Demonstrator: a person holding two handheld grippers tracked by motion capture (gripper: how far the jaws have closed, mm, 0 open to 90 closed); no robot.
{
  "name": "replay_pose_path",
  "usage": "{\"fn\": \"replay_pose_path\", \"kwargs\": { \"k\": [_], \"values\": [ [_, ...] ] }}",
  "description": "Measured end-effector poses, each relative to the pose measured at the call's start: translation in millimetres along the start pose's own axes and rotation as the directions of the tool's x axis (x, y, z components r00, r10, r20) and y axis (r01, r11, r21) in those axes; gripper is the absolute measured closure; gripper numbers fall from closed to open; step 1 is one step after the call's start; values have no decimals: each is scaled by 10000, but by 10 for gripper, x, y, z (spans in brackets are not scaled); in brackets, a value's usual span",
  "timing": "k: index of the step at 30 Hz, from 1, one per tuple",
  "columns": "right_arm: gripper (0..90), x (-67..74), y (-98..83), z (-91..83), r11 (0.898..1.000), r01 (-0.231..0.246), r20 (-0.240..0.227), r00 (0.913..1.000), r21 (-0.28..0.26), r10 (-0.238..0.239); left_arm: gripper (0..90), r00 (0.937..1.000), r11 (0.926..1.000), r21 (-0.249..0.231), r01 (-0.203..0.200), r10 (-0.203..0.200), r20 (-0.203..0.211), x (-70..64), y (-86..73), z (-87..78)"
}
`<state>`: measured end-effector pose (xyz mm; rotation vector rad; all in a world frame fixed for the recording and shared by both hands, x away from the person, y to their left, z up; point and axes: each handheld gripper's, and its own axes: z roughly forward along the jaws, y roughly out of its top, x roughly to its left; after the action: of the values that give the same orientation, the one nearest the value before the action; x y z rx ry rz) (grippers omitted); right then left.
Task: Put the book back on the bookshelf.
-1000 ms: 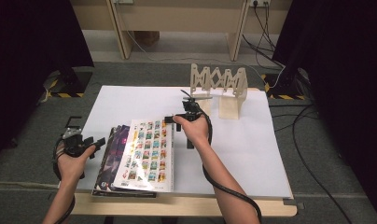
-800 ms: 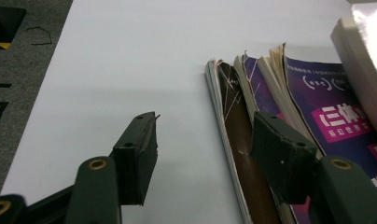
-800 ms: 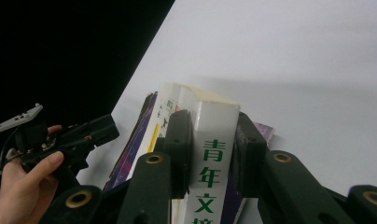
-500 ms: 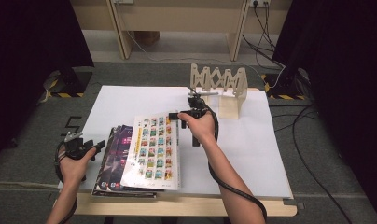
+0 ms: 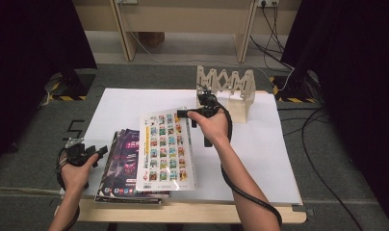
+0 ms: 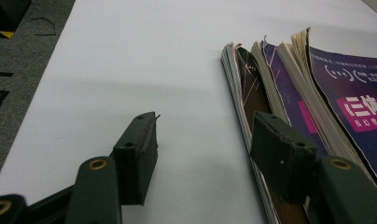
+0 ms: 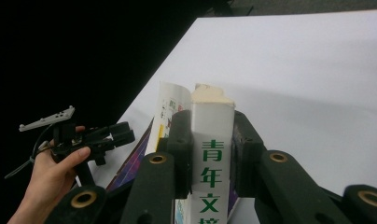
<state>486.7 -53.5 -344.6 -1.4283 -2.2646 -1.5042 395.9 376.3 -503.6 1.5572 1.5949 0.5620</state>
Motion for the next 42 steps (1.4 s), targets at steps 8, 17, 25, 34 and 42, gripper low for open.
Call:
{"fn": "replay_pose_path", "kwargs": {
  "k": [8,17,25,34,42],
  "values": [
    [745,69,44,-233,9978,441,192,9989,-490,-432,409,9999,9999,-19,-116,116,-26,-13,-4,0],
    [746,58,48,-455,9926,663,367,9973,-1014,-628,408,9994,9994,-64,-346,345,-68,-38,-11,-5],
    [746,43,61,-634,9848,820,599,9955,-1534,-736,409,9990,9991,-64,-427,426,-94,-46,-13,-3],
    [746,-3,89,-832,9770,933,877,9931,-1917,-776,408,9992,9992,-30,-405,404,-73,-43,-12,-1],
    [745,-15,109,-973,9690,1038,1127,9904,-2242,-800,408,9990,9991,-41,-430,429,-80,-45,-13,-2]
  ]
}}
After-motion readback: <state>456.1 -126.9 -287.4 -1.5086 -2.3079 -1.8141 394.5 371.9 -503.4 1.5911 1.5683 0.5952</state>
